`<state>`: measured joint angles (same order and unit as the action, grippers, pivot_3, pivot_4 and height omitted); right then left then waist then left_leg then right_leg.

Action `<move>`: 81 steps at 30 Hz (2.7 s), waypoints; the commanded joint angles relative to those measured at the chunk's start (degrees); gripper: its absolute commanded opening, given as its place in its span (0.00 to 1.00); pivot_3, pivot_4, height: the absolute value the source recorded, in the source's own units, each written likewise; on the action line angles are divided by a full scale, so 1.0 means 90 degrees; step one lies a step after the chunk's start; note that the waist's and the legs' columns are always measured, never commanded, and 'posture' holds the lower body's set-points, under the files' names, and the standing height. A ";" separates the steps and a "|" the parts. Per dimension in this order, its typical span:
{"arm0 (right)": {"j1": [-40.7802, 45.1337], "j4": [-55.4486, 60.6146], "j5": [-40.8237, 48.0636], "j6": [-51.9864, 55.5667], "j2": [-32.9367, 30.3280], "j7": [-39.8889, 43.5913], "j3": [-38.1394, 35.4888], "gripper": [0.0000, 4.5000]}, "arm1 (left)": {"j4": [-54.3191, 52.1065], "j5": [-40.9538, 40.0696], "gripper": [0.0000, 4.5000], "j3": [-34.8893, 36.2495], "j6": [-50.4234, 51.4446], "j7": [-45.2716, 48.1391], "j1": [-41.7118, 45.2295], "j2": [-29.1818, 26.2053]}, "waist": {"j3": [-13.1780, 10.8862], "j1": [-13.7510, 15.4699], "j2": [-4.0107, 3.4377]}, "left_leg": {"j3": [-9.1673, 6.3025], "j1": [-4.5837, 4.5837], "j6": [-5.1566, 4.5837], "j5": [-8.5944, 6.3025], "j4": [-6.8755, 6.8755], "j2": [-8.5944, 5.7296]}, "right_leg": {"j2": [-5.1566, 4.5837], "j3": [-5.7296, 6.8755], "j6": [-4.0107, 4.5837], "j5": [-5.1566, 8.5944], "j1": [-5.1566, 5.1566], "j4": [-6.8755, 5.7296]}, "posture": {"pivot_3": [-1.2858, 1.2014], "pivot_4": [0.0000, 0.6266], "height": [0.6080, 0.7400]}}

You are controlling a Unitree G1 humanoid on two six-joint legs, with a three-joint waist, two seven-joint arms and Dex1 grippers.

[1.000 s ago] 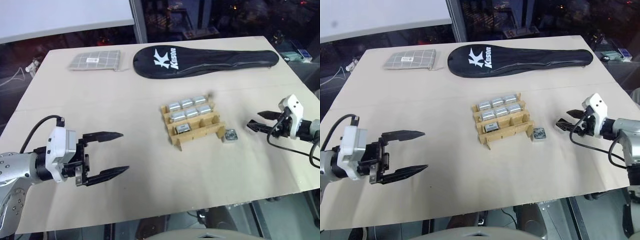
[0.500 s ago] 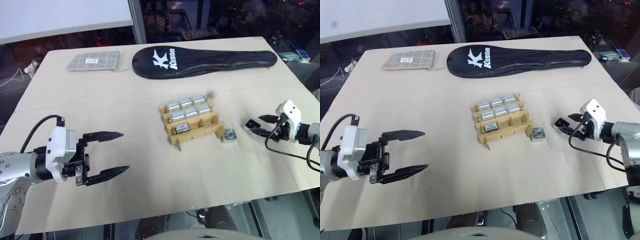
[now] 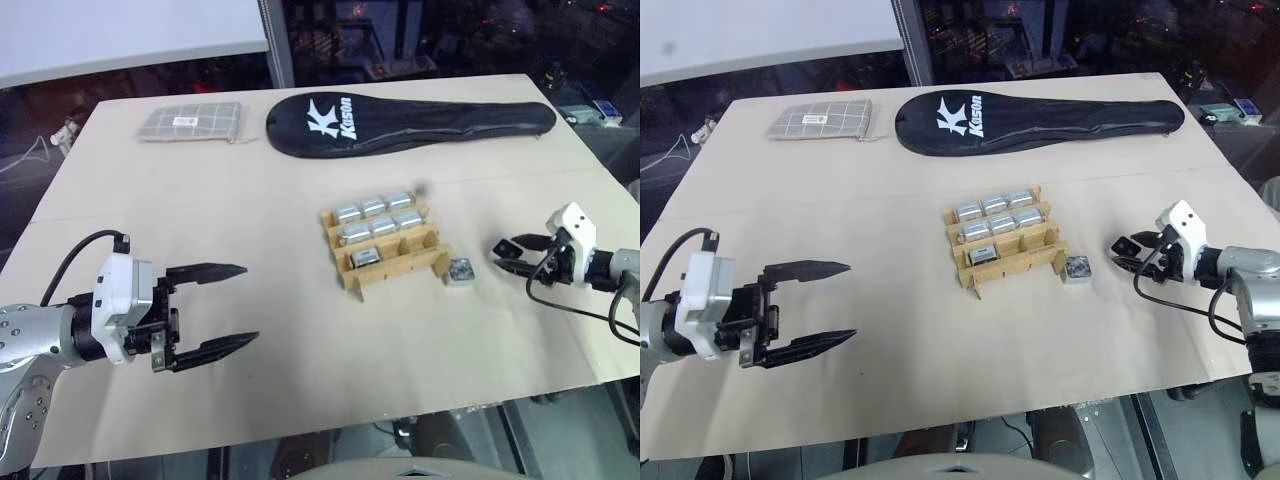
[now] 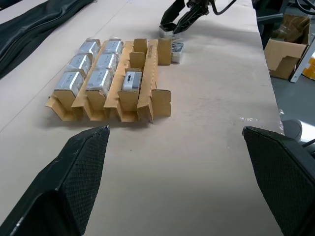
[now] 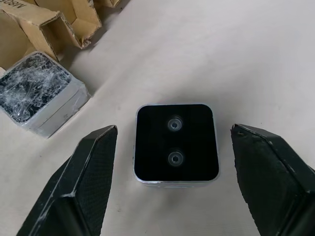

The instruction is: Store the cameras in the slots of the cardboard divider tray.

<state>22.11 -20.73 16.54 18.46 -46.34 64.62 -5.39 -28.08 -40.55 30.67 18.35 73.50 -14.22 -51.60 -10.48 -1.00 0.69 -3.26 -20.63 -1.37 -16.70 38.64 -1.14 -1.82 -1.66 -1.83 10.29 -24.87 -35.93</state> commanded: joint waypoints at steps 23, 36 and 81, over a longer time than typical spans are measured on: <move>0.0181 0.0681 0.0084 -0.1053 0.0206 -0.0266 -0.0256 0.41 | -0.0010 -0.0263 1.00 -0.0123 0.0180 -0.0090 0.0287 -0.0041 | -0.0001 -0.0017 -0.0001 | 0.0001 0.0001 0.0000 0.0000 0.0000 0.0000 | 0.0001 0.0000 -0.0003 0.0002 0.0000 0.0000 | 0.52 0.24 1.00; 0.0459 0.2668 -0.1067 -0.4386 0.1457 -0.0371 0.1233 0.41 | -0.0074 -0.1528 1.00 -0.1844 0.2557 -0.3236 0.2731 0.0993 | -0.0001 0.0039 0.0004 | -0.0040 -0.0007 0.0003 0.0001 0.0005 -0.0010 | -0.0012 0.0018 -0.0004 -0.0007 0.0002 -0.0001 | 0.52 0.24 1.00; 0.1421 0.2492 -0.2794 -0.5891 0.2332 -0.1820 0.2721 0.41 | 0.0634 -0.1302 0.15 -0.2751 0.3030 -0.2752 0.3592 0.1583 | -0.0001 0.0013 0.0004 | -0.0050 -0.0009 0.0034 0.0019 0.0003 -0.0019 | -0.0014 0.0006 -0.0002 -0.0009 -0.0006 -0.0002 | 0.52 0.24 1.00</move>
<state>33.25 -1.95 -9.94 -34.59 -25.81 49.48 19.61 -19.68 -51.52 6.28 44.87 48.32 18.03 -36.84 -10.48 -0.88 0.73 -3.71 -20.70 -1.05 -16.52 38.67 -1.31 -1.95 -1.61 -1.84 10.20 -24.92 -35.95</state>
